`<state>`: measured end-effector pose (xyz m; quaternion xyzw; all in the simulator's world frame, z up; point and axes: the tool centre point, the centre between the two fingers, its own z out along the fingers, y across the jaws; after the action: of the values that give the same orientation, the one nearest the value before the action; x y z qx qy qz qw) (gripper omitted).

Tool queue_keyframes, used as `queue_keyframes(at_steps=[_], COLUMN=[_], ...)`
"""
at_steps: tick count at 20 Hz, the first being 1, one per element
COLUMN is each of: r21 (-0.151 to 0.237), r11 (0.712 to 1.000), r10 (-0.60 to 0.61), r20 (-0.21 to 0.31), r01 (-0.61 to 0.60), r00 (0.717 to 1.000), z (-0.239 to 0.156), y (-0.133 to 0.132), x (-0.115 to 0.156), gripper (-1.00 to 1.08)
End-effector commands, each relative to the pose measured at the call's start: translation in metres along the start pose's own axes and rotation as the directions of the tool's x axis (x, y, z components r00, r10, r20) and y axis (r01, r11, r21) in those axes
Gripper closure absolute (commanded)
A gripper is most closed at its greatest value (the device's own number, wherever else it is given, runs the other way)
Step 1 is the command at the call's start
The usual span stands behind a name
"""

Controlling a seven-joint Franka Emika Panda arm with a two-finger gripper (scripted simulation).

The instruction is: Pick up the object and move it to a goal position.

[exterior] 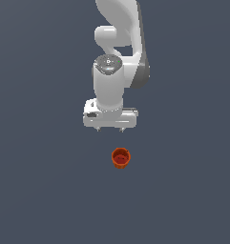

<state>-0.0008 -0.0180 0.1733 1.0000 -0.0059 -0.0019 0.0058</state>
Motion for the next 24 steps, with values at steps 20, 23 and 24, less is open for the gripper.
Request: queue_keyframes(at_steps=[20,23,24], r21=[-0.043,-0.062,-0.069], r11=[0.989,0.973,0.965], r10=[-0.141,-0.217,-0.245], r20=[0.044,0.076,0.089], r01=[0.143,0.221,0.251], r00=[0.989,0.973,0.965], z=[0.012,0.019,0.021], y=[-0.023,-0.030,-0.033], x=[0.010,0.016,0.018], gripper=[-0.20,-0.20,-0.20])
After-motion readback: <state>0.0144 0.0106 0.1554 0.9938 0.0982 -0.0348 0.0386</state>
